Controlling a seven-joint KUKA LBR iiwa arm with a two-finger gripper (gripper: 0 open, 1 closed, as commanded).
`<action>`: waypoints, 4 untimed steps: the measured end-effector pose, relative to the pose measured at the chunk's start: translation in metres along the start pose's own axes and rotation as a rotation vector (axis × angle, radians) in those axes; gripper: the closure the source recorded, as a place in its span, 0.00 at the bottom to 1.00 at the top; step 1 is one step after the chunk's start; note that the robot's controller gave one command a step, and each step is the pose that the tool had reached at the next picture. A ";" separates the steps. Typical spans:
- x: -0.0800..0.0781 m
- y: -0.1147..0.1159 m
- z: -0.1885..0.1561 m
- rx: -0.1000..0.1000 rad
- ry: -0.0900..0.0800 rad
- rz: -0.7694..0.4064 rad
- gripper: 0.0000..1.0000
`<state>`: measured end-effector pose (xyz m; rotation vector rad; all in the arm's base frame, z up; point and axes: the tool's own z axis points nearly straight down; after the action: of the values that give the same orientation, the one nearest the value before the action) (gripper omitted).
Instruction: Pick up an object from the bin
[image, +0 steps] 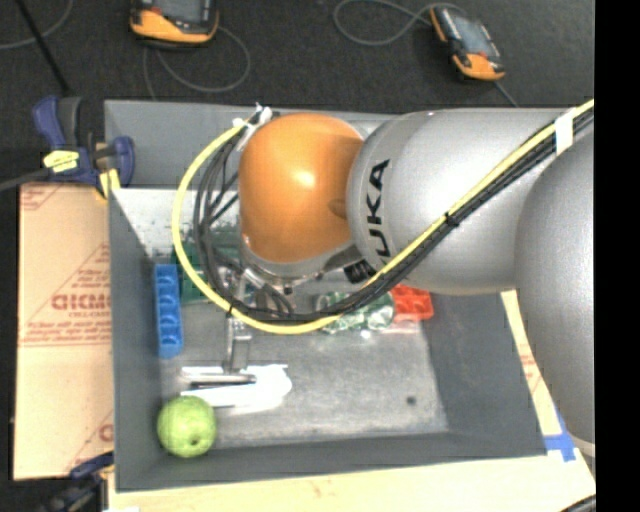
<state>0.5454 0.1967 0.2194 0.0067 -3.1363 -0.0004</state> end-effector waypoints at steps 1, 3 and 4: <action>-0.002 -0.001 -0.005 -0.002 -0.008 0.004 0.00; 0.059 -0.031 0.072 0.002 0.002 -0.025 0.00; 0.049 -0.033 0.072 -0.002 -0.009 0.056 0.00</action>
Offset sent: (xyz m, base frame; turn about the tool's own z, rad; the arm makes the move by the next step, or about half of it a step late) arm -0.0525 -0.0372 -0.1494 -0.0280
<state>0.4962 0.1635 0.1480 -0.0811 -3.1441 -0.0034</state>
